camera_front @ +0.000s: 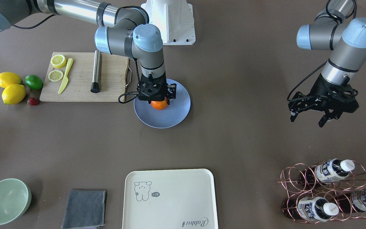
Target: Pick orange to plate
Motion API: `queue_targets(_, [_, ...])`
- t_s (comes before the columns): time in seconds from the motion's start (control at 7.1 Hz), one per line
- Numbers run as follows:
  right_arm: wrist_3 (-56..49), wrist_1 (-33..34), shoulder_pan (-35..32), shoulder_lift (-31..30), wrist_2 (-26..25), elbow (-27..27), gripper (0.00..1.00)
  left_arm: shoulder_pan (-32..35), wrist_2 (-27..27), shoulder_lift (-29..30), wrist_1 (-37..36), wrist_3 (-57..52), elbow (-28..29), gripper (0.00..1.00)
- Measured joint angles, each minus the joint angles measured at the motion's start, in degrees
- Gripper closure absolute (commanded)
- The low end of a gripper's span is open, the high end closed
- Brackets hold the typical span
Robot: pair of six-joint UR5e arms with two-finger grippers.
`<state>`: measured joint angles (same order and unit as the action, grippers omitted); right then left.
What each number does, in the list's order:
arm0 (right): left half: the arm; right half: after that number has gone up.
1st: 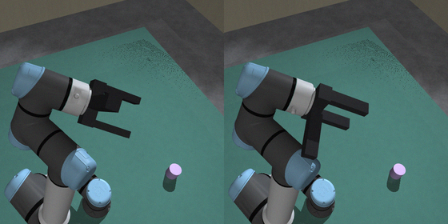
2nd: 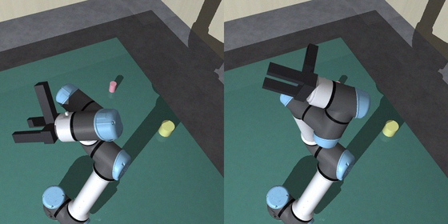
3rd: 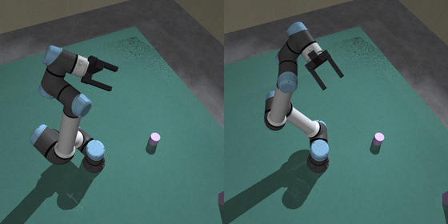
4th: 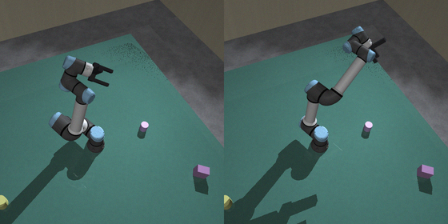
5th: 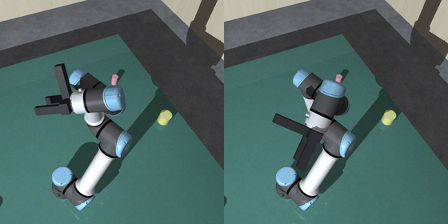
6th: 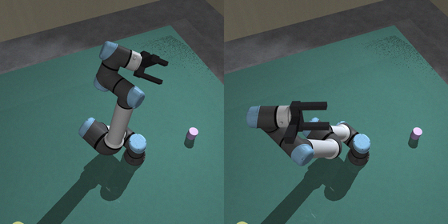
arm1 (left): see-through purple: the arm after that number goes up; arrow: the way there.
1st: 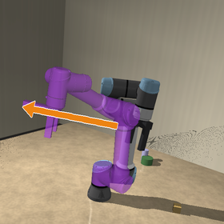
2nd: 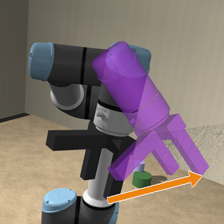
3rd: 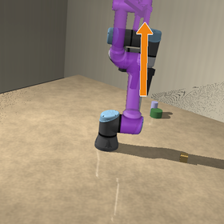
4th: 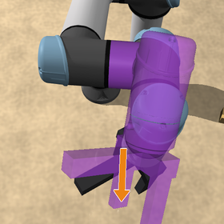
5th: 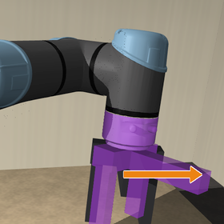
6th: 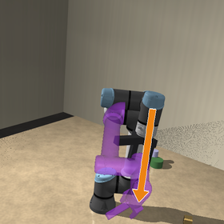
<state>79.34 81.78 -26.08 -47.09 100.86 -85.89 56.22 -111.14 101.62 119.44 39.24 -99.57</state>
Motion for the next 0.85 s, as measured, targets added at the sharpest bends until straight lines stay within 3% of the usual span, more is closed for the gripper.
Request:
queue_targets(0.56, [3.4, -0.1, -0.1, 0.9, 0.2, 0.1, 0.00, 0.0, 0.0, 0.1, 0.0, 0.0, 0.4, 0.02])
queue_targets(0.85, [3.0, 3.2, -3.4, 1.0, 3.4, -1.7, 0.00, 0.8, -2.7, -0.8, -0.2, -0.1, 0.1, 0.02])
